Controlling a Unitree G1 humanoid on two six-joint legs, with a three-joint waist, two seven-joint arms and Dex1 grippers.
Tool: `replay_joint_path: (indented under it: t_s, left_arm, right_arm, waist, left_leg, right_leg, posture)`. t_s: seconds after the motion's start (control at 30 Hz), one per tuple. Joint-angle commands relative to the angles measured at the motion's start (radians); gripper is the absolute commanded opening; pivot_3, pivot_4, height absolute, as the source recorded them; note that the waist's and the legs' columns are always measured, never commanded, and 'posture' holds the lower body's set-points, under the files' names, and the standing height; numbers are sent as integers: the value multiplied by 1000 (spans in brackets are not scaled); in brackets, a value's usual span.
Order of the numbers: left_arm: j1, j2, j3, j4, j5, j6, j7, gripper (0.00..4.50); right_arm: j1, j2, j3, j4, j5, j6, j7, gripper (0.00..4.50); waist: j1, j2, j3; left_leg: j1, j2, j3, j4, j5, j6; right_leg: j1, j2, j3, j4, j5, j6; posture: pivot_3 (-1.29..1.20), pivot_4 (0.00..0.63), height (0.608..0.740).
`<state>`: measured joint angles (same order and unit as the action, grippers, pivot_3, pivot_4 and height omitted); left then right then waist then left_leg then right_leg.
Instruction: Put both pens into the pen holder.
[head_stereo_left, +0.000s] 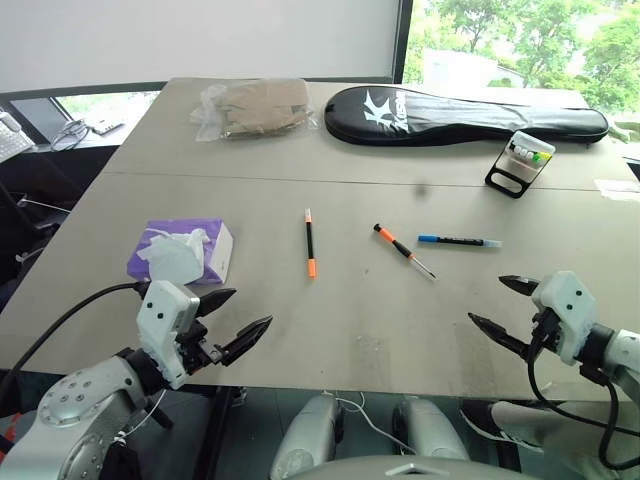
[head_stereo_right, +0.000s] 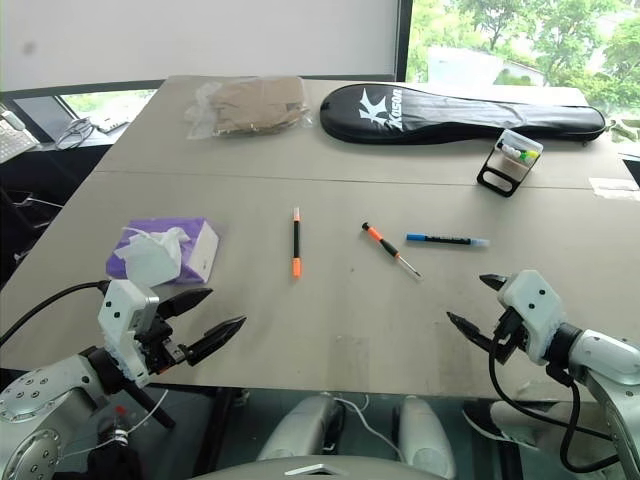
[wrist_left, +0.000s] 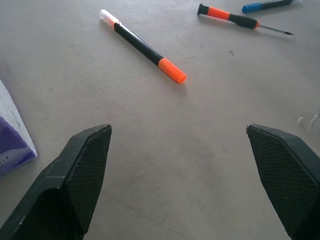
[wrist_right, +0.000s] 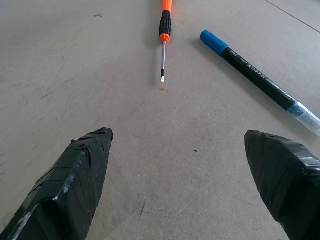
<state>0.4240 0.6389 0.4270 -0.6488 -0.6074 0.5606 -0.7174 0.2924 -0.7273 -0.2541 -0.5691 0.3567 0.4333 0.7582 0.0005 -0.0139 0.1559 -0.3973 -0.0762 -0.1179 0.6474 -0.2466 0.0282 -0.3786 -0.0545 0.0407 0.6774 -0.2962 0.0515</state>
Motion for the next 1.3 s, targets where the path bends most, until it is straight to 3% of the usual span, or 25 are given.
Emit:
replay_joint_path:
  t_s: [0.03, 0.53, 0.77, 1.03, 1.2, 1.3]
  left_arm:
    - [-27, 3, -10, -13, -10, -12, 0, 4462]
    - [-117, -11, -72, -42, -25, 0, 62, 4462]
    - [-151, -7, -84, -92, -77, 13, 67, 4462]
    - [-140, 69, -85, -137, -149, -17, -69, 4462]
    - [-137, 84, -103, -125, -121, -39, -83, 4462]
    - [-127, 74, -110, -134, -122, -42, -69, 4500]
  right_arm:
    - [-32, 4, -5, -29, 4, -1, -16, 4500]
    - [-206, 33, 116, -17, 14, 56, -55, 4500]
    - [-370, 52, 217, -24, 70, 240, -77, 4500]
    - [-675, 150, 442, 187, 32, 423, -95, 4500]
    - [-798, 273, 556, 429, -101, 378, -186, 4500]
    - [-800, 283, 575, 496, -158, 330, -204, 3318]
  waist:
    - [1, 0, 0]
    - [11, 0, 0]
    - [8, 0, 1]
    - [8, 2, 2]
    - [5, 3, 2]
    - [5, 2, 2]
  left_leg:
    - [0, 0, 0, 0, 0, 0]
    - [0, 0, 0, 0, 0, 0]
    - [0, 0, 0, 0, 0, 0]
    - [0, 0, 0, -1, 0, 0]
    - [0, 0, 0, -3, 1, -1]
    - [0, -1, 0, -4, 2, -4]
  right_leg:
    - [0, 0, 0, 0, 0, 0]
    - [0, 0, 0, 0, 0, 0]
    - [0, 0, 0, 0, 0, 0]
    - [-2, 0, 0, 0, 0, -1]
    - [-2, 0, 0, -1, 0, -1]
    - [-3, 0, 0, -2, 0, -1]
  posture:
    - [0, 150, 740]
    - [0, 150, 740]
    - [0, 150, 740]
    - [0, 150, 740]
    - [0, 150, 740]
    - [0, 150, 740]
